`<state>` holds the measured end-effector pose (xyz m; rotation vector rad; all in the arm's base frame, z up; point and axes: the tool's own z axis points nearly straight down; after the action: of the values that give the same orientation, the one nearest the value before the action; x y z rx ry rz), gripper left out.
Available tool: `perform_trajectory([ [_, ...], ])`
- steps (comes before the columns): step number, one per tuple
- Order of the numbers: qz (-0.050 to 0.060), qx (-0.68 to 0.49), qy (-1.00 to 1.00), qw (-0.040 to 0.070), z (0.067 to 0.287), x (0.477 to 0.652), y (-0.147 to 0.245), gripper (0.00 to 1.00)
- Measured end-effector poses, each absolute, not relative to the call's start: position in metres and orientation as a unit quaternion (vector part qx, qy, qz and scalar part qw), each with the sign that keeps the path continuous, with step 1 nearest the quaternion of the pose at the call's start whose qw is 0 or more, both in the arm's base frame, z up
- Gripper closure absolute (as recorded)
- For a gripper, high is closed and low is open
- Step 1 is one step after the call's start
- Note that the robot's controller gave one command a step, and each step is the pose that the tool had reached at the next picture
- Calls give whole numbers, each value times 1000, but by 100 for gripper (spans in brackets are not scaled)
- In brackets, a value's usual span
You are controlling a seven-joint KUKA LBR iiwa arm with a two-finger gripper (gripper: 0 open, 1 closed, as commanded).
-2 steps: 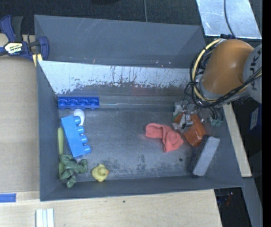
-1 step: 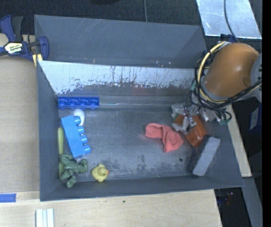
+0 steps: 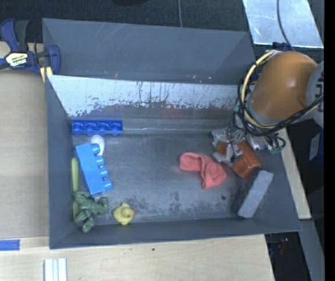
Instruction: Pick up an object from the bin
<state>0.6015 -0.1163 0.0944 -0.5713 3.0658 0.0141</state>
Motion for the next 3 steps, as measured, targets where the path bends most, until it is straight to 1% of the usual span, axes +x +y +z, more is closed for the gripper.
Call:
perform_trajectory([
  [1, 4, -248, 969, 9, 136, 601, -124, 100],
  [2, 8, -353, 936, 11, 161, 593, -136, 100],
  [3, 5, -317, 948, 10, 200, 601, -134, 100],
])
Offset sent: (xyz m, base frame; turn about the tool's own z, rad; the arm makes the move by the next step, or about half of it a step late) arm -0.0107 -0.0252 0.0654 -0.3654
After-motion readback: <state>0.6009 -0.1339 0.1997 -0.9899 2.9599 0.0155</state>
